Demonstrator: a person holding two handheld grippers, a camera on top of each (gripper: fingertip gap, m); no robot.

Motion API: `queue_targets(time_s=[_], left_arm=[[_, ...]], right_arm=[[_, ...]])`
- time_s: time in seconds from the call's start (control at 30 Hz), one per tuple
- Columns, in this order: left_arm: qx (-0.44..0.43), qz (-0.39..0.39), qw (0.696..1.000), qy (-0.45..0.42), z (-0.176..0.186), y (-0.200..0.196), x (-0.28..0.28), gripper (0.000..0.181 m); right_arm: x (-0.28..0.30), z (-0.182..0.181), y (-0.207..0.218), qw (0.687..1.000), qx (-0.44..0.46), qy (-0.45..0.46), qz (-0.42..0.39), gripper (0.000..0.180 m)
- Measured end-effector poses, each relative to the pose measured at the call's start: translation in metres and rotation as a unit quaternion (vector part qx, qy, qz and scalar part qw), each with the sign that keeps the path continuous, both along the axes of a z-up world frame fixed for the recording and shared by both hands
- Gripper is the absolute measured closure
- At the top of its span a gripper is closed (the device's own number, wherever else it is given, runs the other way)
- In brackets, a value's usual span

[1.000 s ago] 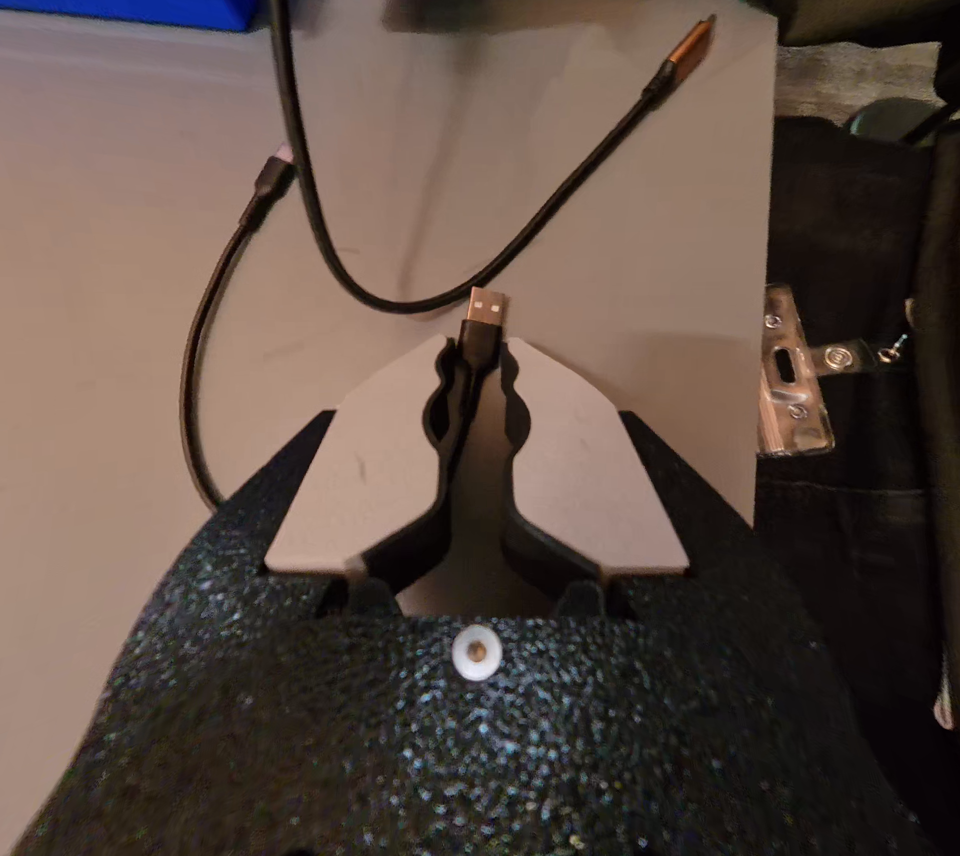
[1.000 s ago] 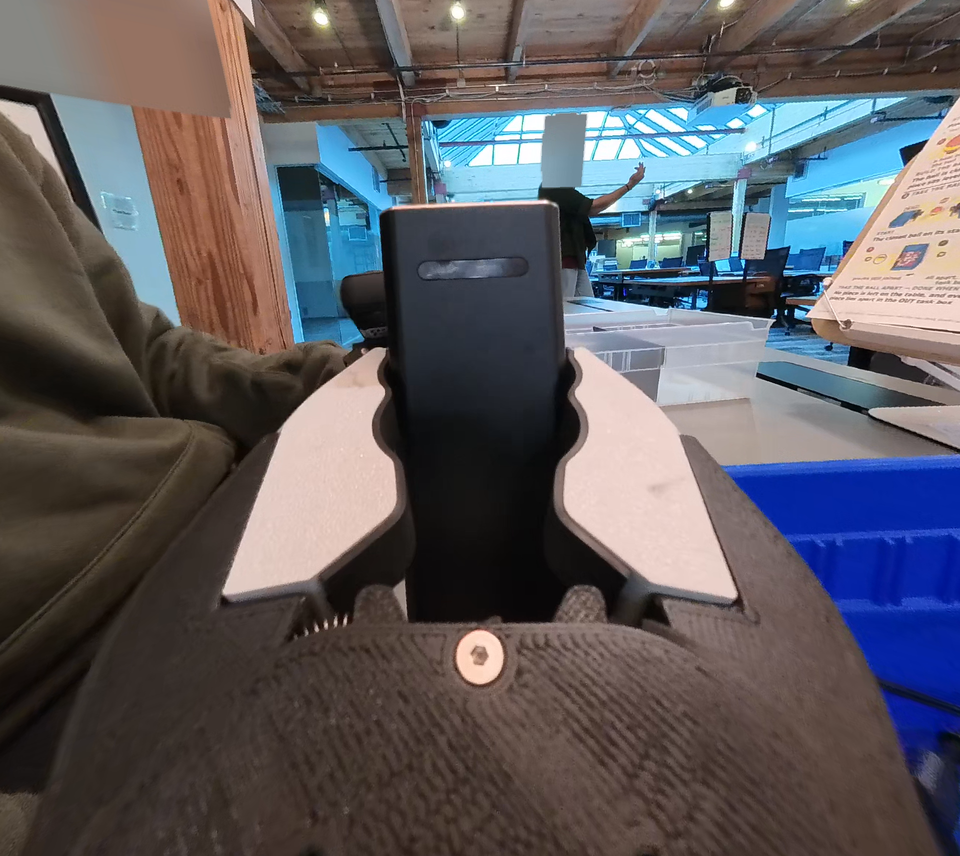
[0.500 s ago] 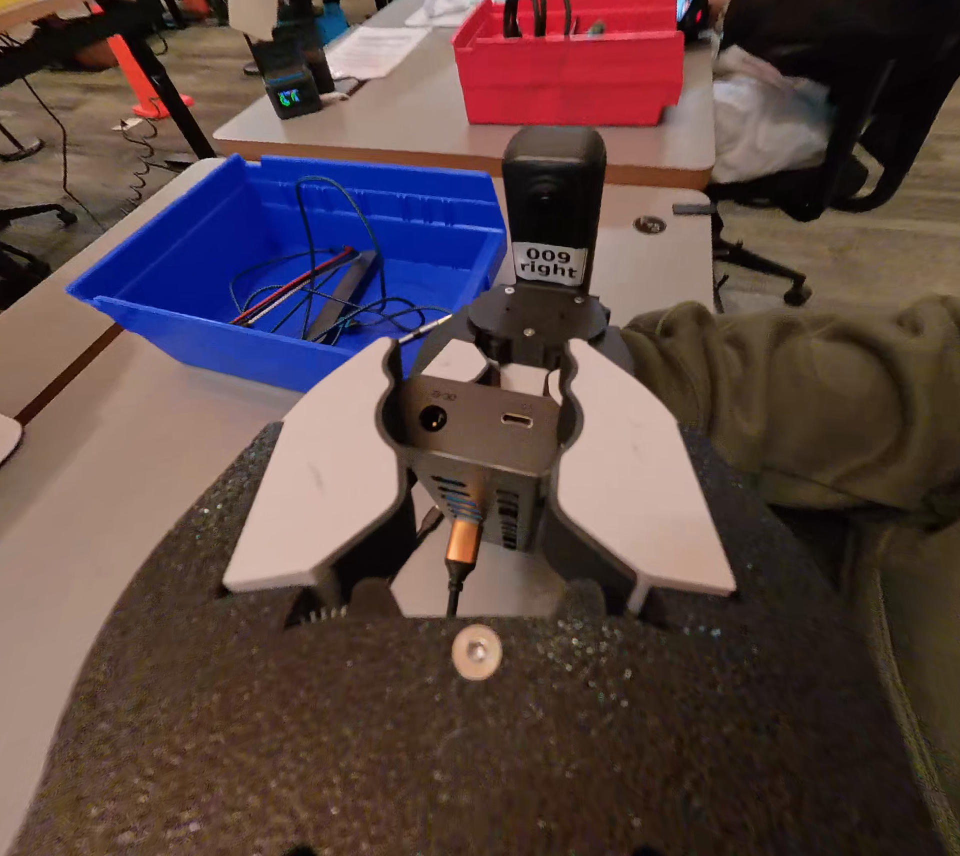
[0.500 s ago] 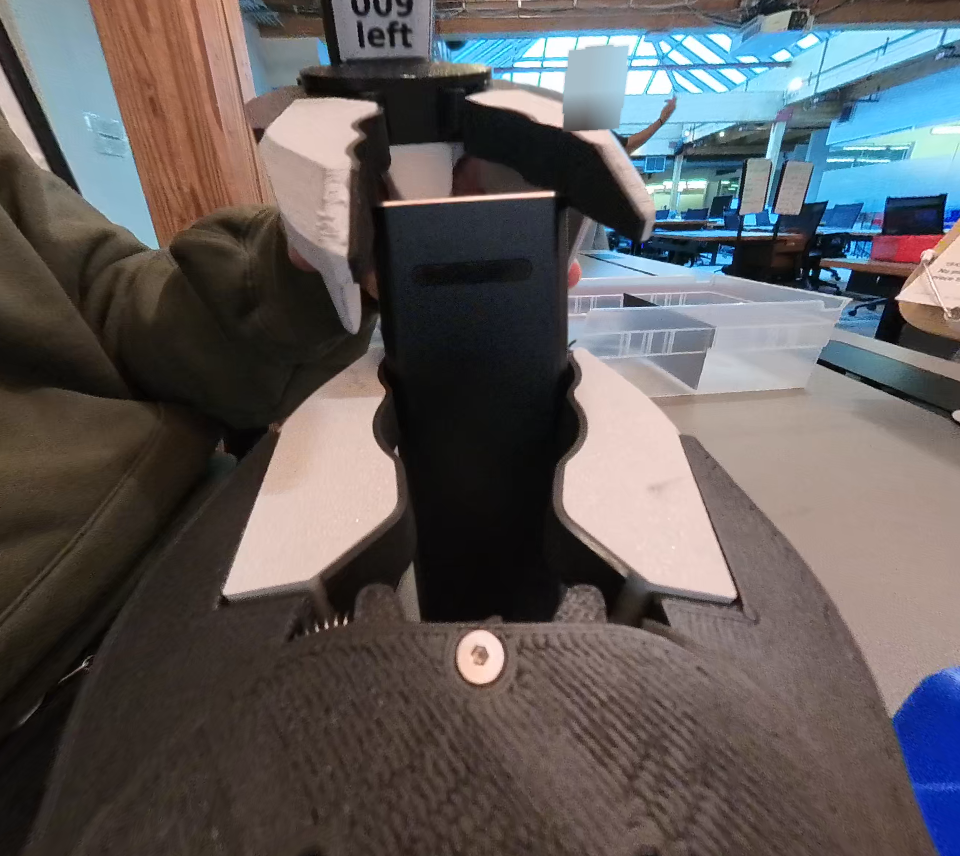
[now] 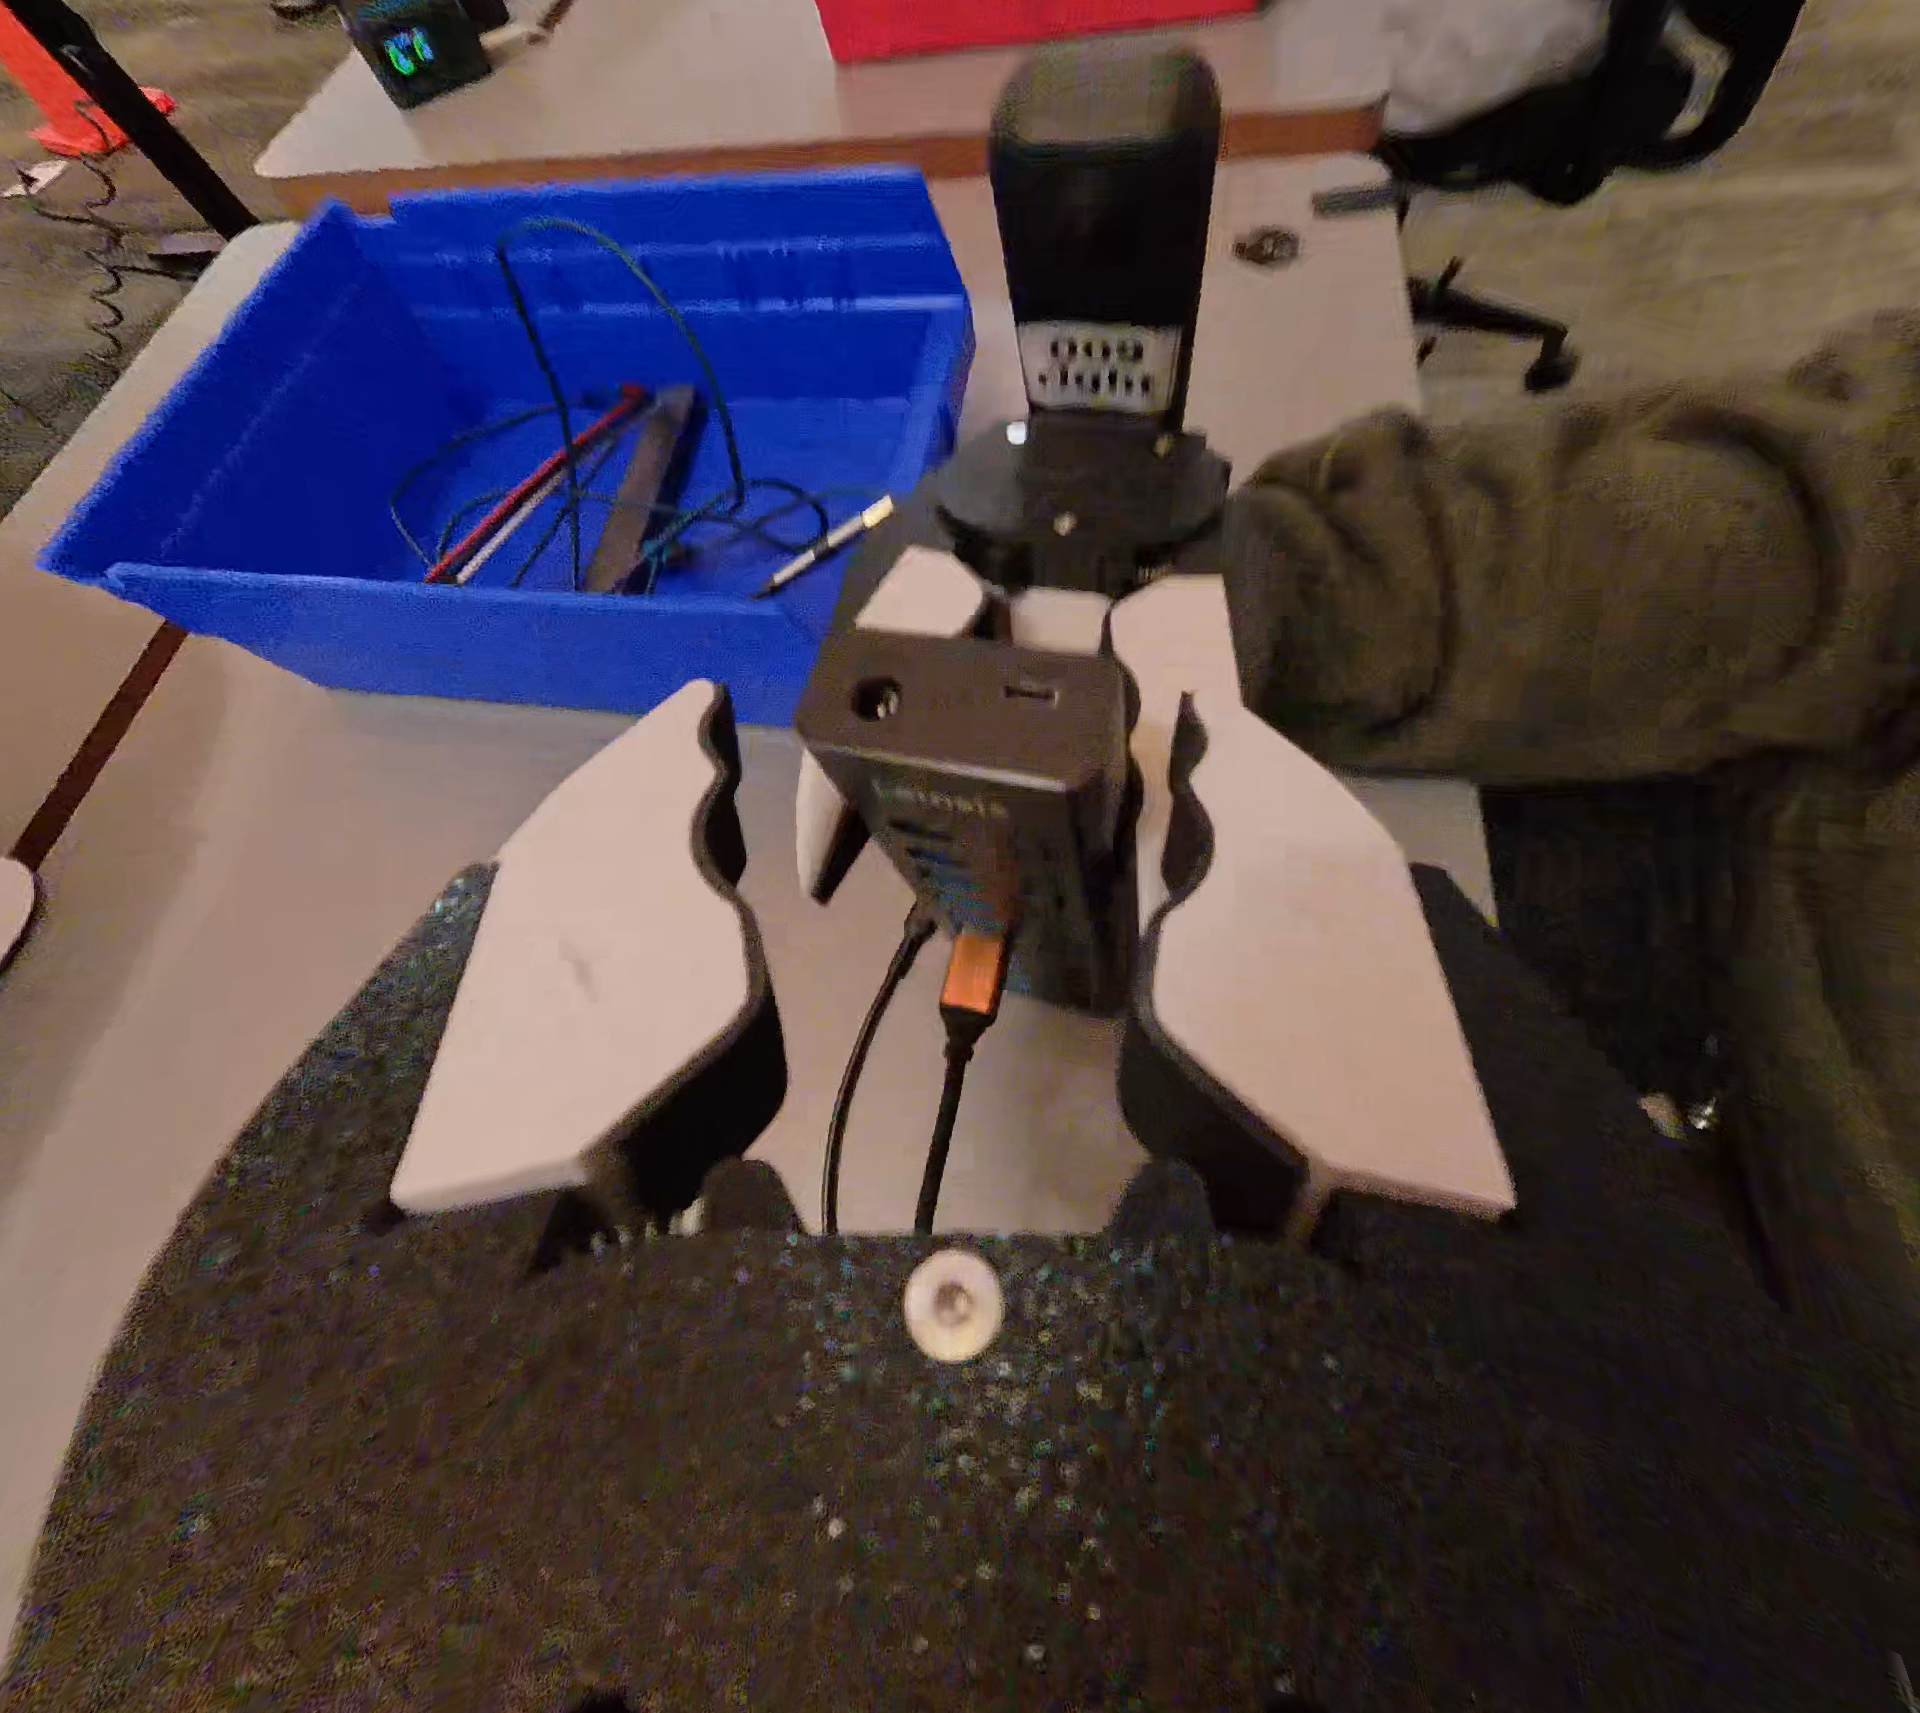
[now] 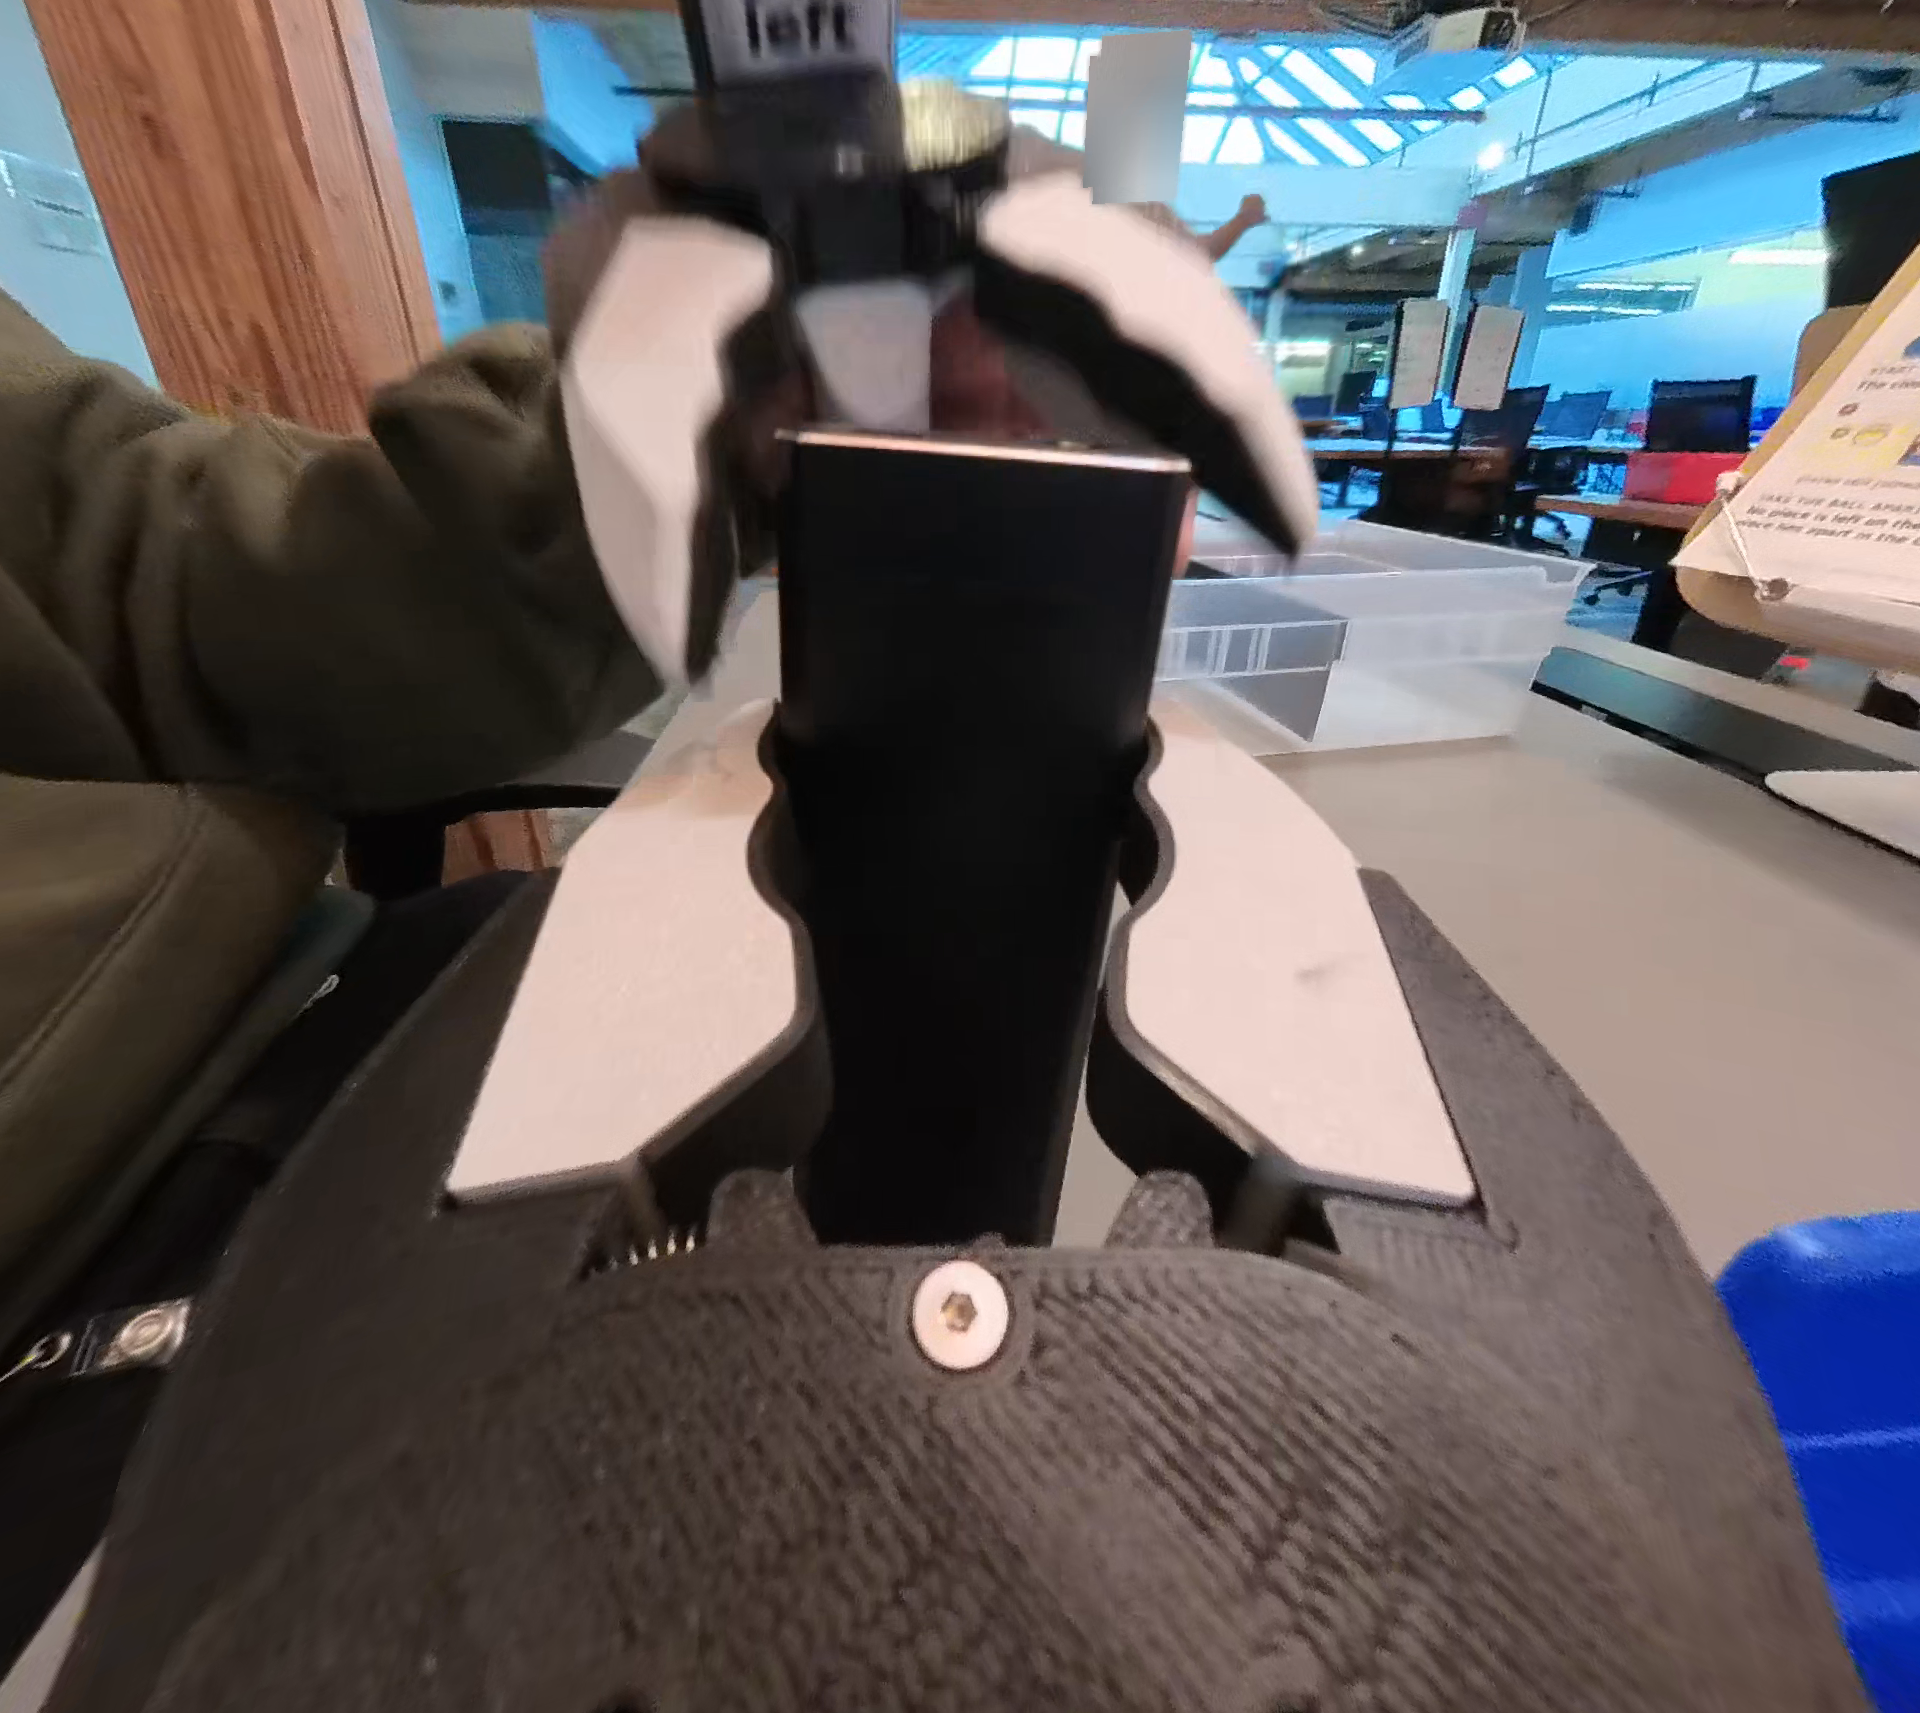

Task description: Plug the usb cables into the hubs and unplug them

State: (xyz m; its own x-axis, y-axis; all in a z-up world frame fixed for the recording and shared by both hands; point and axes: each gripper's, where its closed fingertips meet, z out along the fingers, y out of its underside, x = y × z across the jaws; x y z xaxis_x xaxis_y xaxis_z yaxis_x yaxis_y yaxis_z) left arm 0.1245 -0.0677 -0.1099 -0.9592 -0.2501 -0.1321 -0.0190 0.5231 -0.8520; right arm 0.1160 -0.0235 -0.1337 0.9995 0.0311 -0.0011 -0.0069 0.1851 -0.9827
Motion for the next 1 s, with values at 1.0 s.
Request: queue_targets(time_s=[1.0], left_arm=[[-0.108,-0.046,0.993,0.029,0.038,-0.001,0.003,0.119]], right_arm=[[0.004,-0.007,0.014,0.999,-0.026,0.023,-0.02,0.12]])
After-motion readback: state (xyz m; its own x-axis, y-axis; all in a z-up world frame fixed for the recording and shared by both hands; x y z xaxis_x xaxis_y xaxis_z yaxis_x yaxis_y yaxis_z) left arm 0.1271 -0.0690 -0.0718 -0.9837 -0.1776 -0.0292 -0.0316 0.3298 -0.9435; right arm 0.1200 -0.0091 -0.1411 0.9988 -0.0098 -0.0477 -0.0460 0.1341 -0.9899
